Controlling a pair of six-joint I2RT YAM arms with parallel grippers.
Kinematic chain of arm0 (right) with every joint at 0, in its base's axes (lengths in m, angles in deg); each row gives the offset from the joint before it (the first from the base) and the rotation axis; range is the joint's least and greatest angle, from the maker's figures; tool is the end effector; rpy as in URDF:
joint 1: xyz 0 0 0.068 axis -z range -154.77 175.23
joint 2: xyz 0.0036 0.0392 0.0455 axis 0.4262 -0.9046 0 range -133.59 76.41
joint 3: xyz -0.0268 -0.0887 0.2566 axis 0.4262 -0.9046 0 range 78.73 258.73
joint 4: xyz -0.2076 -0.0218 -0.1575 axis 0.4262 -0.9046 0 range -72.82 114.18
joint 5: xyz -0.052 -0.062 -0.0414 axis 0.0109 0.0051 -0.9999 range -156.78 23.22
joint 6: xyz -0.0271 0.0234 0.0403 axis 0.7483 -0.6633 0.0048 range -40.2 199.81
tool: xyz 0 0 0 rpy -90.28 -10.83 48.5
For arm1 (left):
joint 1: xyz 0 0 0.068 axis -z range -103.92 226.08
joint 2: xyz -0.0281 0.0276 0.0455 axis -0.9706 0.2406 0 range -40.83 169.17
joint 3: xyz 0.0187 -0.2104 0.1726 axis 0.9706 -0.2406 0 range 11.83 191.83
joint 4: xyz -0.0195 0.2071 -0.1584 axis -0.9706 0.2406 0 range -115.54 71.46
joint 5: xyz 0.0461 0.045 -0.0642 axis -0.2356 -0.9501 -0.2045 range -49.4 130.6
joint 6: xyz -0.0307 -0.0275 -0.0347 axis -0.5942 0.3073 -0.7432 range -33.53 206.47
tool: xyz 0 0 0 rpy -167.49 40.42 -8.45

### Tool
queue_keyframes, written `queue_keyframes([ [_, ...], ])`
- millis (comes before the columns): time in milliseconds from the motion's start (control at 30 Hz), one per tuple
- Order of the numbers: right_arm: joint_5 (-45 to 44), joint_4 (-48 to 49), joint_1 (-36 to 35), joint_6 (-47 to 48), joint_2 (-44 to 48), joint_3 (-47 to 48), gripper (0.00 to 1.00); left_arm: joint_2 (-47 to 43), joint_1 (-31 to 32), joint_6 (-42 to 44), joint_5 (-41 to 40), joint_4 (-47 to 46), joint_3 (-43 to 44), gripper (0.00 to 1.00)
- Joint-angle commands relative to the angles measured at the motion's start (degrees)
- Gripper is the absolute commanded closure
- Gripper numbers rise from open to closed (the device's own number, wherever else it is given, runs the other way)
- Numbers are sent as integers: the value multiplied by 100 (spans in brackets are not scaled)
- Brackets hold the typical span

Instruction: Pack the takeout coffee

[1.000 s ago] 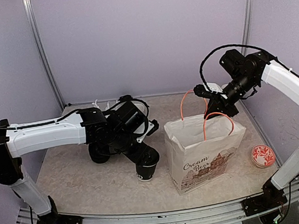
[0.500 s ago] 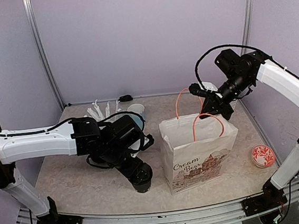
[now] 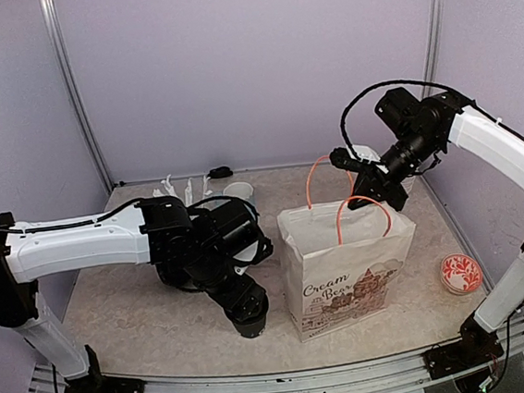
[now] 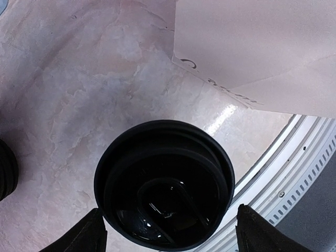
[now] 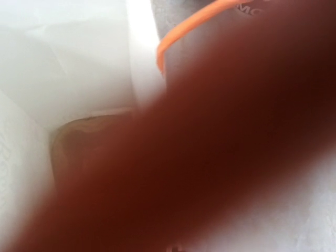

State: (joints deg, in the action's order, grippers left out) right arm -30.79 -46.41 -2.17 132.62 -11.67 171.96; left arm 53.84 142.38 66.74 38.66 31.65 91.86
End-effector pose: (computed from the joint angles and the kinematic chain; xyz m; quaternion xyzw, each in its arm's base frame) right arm 0.2501 0.1531 0.3657 -0.6489 0.6684 0.2499 0.2638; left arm 0.1329 -0.2998 0.2686 0.3878 0.9080 -0.0955 0.1268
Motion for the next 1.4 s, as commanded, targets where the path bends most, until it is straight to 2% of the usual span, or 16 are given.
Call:
queue_keyframes([
  [0,75,72,-95,-35,88,-166,100,166,-16,6,2,128,252,17],
  [400,79,77,-90,-68,97,-196,100,467,-47,113,107,292,364,28],
  [867,97,121,-102,-140,126,-245,100,734,56,147,-213,433,565,20],
  [1100,102,129,-108,-162,132,-249,100,578,44,48,-1098,652,1062,20],
  [1367,101,123,-124,-192,106,-221,100,464,124,-9,-340,439,801,17],
])
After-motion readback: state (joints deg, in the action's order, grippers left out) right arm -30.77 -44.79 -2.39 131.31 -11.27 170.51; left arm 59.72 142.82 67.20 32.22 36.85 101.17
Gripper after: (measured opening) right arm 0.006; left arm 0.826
